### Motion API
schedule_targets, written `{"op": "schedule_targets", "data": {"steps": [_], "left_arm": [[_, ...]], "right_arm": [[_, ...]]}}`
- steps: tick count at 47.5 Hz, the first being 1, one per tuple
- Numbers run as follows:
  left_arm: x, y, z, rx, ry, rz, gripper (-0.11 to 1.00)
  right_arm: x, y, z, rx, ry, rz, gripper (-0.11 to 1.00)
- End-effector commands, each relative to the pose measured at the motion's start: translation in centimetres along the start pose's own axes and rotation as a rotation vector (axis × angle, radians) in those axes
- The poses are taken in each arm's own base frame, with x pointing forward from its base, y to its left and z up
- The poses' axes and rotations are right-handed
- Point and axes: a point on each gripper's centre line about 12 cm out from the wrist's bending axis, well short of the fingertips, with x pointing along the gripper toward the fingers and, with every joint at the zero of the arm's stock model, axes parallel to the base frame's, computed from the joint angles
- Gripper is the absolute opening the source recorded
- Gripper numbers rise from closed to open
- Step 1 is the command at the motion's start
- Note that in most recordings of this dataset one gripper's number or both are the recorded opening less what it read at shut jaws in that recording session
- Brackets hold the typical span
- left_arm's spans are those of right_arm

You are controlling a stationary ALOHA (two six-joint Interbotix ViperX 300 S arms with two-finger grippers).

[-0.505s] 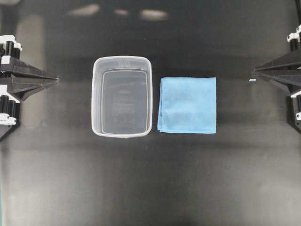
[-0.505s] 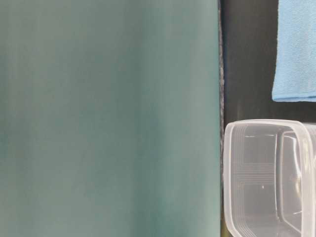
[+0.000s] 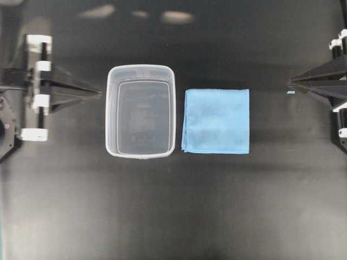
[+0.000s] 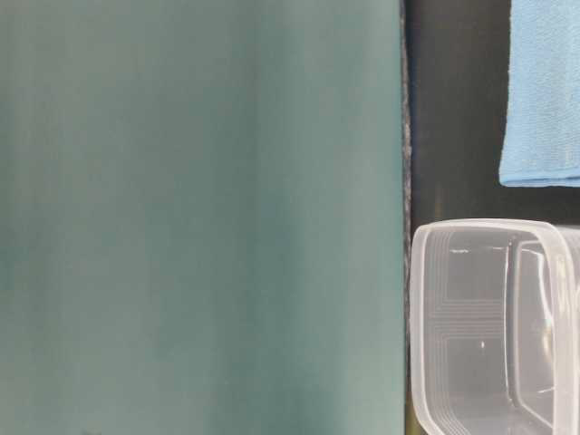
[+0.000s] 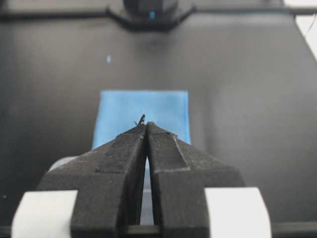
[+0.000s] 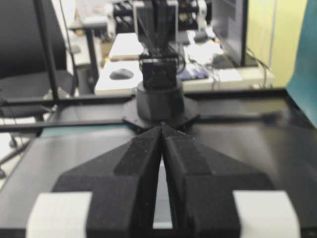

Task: Place the blue towel into the container with the left arm.
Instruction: 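Move the left gripper over the container toward the blue towel, then lower the left gripper onto the blue towel and pinch its center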

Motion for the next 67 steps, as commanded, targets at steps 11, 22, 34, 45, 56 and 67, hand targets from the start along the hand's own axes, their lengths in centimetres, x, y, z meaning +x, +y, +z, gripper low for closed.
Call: {"op": "schedule_targets", "data": {"steps": [11,22,34,45,56,67], "left_arm": [[7.4,1.1,2.6,-0.002,0.190,0.025,0.00],[13.4,1.9,1.9,-0.010,0.370,0.037,0.14],[20.2,2.1,-1.4,-0.012,0.519,0.032,0.83],[26.3,1.7,-5.6,0.032,0.602,0.008,0.90],[29.9,0.8,-10.3,0.096,0.683,-0.029,0.90],[31.0,0.1,-13.4,0.098,0.740,-0.043,0.90]], "right_arm": [[0.0,-0.2,-0.1,0.005,0.032,-0.013,0.24],[-0.3,-0.2,0.4,0.001,0.003,-0.011,0.72],[-1.5,-0.2,1.8,0.001,-0.071,-0.009,0.74],[-2.2,0.2,2.7,0.004,-0.112,0.009,0.74],[-2.2,0.3,2.8,0.005,-0.116,0.019,0.74],[-2.3,0.3,2.8,0.006,-0.116,0.018,0.74]]}}
